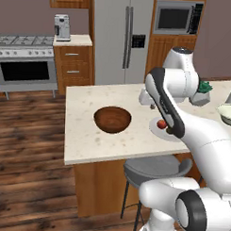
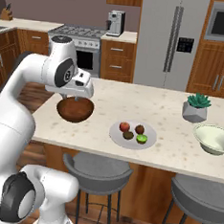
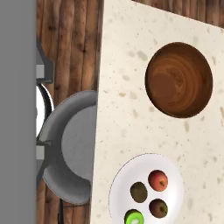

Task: Take the fruits from the plate on the dining counter and place two fruits in each bowl.

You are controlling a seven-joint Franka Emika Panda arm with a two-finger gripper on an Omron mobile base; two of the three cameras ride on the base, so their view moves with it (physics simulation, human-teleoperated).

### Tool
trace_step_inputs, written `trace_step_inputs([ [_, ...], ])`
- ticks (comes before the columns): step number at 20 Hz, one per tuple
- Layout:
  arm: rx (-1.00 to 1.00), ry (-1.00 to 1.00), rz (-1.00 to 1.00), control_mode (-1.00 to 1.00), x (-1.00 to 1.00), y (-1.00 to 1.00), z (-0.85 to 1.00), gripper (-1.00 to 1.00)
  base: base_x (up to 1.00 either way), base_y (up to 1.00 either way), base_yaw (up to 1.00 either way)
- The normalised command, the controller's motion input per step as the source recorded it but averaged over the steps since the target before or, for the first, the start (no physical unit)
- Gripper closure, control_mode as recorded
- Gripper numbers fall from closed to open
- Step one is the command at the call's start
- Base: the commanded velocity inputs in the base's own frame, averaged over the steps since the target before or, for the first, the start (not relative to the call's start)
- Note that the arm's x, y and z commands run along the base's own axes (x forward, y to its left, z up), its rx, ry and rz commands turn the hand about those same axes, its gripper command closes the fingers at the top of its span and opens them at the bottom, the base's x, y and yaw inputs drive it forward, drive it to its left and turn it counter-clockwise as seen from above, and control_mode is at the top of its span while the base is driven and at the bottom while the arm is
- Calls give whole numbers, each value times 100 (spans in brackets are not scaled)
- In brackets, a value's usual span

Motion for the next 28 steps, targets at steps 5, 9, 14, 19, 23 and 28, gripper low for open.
trace_step_inputs([
  [5,0,0,-1,-100,-14,-29,-16,-100,0,0,0],
  [9,-2,3,0,-100,-3,-82,-40,-100,0,0,0],
  [14,0,18,0,-100,0,-87,-39,-100,0,0,0],
  [19,0,25,0,-100,6,-90,-37,-100,0,0,0],
  [23,0,33,0,-100,33,-76,-26,-100,0,0,0],
  [28,0,27,0,-100,40,-59,-18,-100,0,0,0],
])
